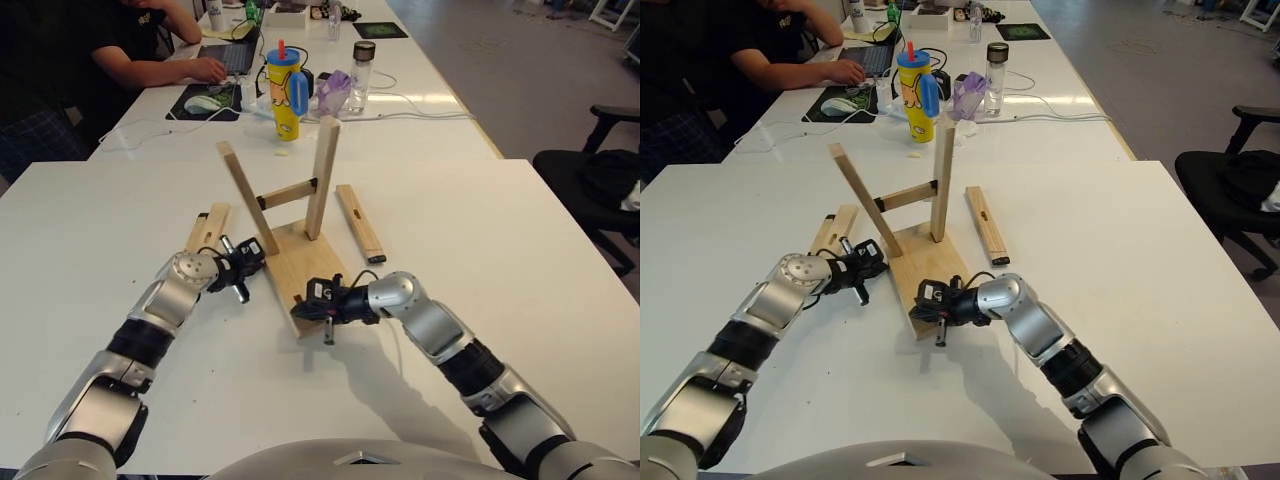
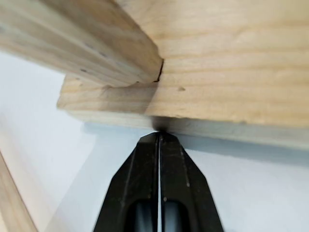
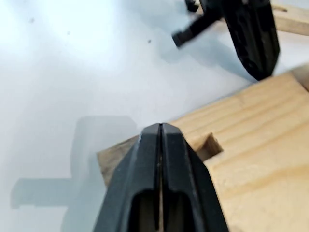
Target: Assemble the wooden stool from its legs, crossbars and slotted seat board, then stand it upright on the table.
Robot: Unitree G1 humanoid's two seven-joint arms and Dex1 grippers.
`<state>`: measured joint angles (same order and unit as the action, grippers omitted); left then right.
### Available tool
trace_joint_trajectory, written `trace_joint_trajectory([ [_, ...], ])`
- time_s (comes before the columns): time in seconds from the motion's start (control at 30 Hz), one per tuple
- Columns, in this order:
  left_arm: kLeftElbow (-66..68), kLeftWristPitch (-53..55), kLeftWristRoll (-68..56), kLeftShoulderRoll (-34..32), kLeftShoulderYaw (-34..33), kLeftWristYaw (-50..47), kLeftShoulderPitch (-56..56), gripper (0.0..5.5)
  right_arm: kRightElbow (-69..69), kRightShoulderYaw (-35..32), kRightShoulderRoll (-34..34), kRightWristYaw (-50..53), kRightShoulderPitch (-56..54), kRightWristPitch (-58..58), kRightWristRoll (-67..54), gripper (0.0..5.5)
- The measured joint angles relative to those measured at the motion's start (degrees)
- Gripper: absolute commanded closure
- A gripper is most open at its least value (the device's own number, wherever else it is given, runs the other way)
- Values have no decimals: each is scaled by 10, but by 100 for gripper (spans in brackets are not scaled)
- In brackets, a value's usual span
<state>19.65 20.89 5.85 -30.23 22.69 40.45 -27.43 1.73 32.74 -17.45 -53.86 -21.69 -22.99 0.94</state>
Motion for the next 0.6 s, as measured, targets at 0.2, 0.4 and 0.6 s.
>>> trace_joint_trajectory([
  [0.2, 96, -53, 22, 33, 2, -16, -55, 548, 43, -38, 69, 103, 14, 27, -3, 550],
  [0.4, 46, -52, -4, 28, -65, -49, 2, 550, -116, -229, 99, 207, 85, -14, -119, 460],
  [0.6, -70, -41, -88, 51, -186, -100, 101, 467, -15, -329, 69, 304, 83, 0, -102, 354],
])
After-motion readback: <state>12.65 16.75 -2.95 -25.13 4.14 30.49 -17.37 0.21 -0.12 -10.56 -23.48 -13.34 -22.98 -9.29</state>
